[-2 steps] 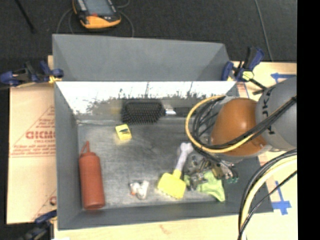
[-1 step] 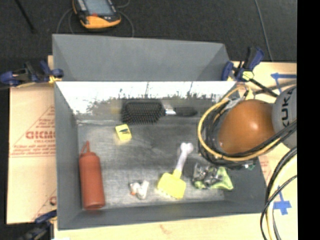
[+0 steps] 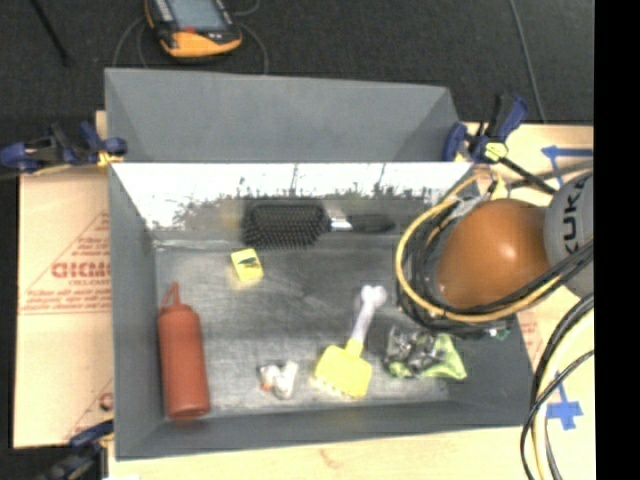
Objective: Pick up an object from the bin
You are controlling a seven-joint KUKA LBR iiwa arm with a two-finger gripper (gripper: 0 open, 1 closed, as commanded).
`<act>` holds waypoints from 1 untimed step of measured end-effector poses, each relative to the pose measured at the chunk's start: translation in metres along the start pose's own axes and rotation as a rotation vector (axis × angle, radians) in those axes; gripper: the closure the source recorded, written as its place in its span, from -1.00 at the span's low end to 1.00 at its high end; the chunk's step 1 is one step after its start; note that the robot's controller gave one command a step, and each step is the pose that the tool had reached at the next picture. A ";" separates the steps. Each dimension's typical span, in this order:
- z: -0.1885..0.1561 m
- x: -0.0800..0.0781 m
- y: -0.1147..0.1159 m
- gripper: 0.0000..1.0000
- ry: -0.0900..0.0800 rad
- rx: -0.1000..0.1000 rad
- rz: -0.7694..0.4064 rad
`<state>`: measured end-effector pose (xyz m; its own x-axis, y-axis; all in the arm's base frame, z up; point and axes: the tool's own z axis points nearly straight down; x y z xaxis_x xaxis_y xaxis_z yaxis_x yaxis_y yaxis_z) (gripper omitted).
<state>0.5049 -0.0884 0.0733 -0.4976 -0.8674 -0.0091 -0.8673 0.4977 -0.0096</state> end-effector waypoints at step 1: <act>-0.005 0.005 0.004 1.00 0.003 -0.004 0.054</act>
Offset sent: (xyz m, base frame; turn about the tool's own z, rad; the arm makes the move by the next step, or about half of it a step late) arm -0.0223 -0.0296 -0.0028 -0.0011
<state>0.4983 -0.0908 0.0785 -0.5436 -0.8393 -0.0068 -0.8393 0.5436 -0.0053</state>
